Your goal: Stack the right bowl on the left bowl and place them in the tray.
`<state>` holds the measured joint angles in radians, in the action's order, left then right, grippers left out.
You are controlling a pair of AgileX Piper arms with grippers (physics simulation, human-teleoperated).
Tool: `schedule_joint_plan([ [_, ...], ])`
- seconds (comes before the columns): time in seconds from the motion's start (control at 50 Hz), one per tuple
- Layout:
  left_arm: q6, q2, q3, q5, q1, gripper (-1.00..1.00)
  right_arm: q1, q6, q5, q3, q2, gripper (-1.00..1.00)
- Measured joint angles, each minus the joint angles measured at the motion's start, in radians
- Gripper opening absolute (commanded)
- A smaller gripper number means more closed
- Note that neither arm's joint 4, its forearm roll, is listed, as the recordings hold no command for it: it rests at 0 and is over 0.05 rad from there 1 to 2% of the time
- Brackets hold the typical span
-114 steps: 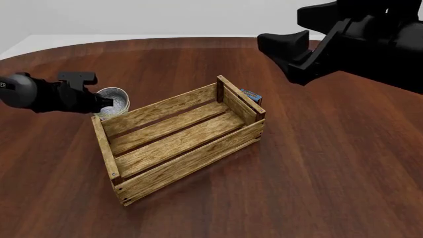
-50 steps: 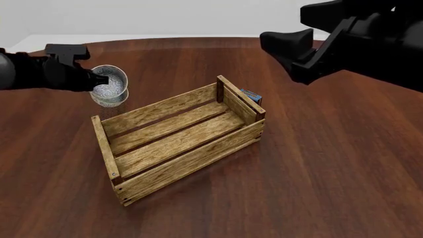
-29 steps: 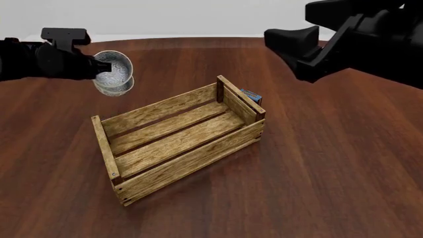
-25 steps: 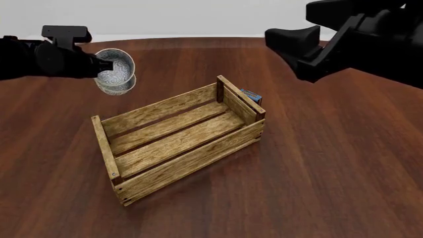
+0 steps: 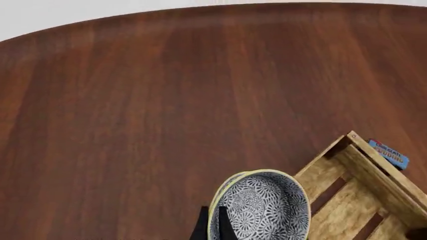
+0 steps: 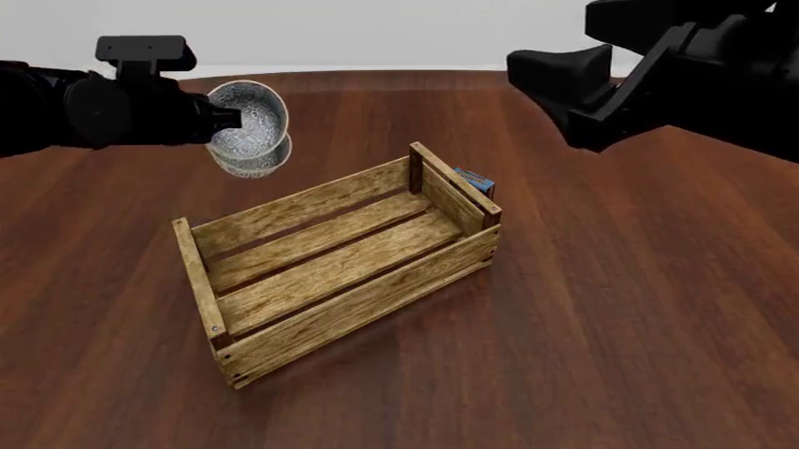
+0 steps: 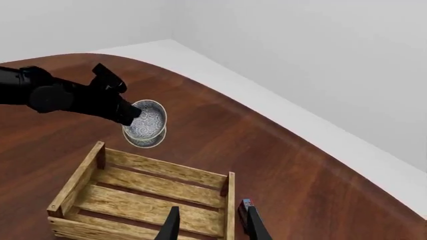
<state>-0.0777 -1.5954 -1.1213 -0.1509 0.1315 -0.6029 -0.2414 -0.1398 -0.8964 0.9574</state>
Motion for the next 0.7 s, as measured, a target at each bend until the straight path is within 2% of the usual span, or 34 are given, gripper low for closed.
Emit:
schedule_joint_plan([
  [0.34, -0.061, 0.054, 0.041, -0.021, 0.102, -1.00, 0.009, 0.000, -0.005, -0.001, -0.008, 1.00],
  [0.7, -0.124, 0.044, 0.093, 0.005, 0.194, -1.00, 0.022, 0.003, -0.011, -0.003, -0.022, 1.00],
])
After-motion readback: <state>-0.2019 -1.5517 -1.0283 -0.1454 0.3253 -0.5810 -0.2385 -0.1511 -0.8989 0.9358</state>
